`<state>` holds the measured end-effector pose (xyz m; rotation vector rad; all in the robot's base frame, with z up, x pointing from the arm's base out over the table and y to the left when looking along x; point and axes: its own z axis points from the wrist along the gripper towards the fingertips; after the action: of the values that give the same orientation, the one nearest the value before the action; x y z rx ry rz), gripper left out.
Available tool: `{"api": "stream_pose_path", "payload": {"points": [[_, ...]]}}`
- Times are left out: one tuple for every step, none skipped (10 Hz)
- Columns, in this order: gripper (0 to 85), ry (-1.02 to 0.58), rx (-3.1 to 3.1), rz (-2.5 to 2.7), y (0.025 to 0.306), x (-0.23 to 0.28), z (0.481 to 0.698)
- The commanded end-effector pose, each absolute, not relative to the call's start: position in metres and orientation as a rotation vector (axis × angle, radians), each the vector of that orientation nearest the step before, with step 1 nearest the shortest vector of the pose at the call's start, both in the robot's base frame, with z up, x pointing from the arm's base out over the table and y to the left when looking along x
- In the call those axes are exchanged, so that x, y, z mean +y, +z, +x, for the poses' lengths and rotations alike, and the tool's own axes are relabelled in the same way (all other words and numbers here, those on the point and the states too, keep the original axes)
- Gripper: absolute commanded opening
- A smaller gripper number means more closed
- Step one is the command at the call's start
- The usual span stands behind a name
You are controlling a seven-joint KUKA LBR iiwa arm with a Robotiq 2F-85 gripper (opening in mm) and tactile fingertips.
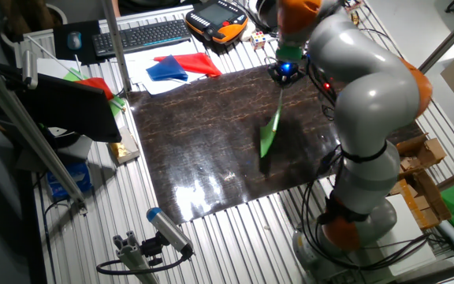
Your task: Wave the flag
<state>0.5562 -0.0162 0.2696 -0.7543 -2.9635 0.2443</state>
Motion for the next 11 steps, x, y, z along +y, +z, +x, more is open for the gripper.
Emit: {"api": "stream_pose_path", "payload": {"points": [[0.7, 0.559, -3.039, -0.111, 0.272, -0.024, 0.558], [0.7, 0.526, -3.044, -0.108, 0.277, -0.035, 0.56], [0.7, 0.518, -3.041, -0.075, 0.28, -0.056, 0.56], [0.7, 0.555, -3.045, -0.018, 0.282, -0.08, 0.561], [0.7, 0.626, -3.051, 0.054, 0.285, -0.105, 0.56], [0.7, 0.678, -3.051, 0.112, 0.287, -0.123, 0.558], [0.7, 0.791, -3.04, 0.175, 0.287, -0.133, 0.554], [0.7, 0.88, -3.021, 0.239, 0.284, -0.138, 0.551], [0.7, 0.853, -3.018, 0.249, 0.283, -0.138, 0.551], [0.7, 0.8, -3.017, 0.224, 0.282, -0.134, 0.552], [0.7, 0.712, -3.024, 0.127, 0.281, -0.124, 0.554]]}}
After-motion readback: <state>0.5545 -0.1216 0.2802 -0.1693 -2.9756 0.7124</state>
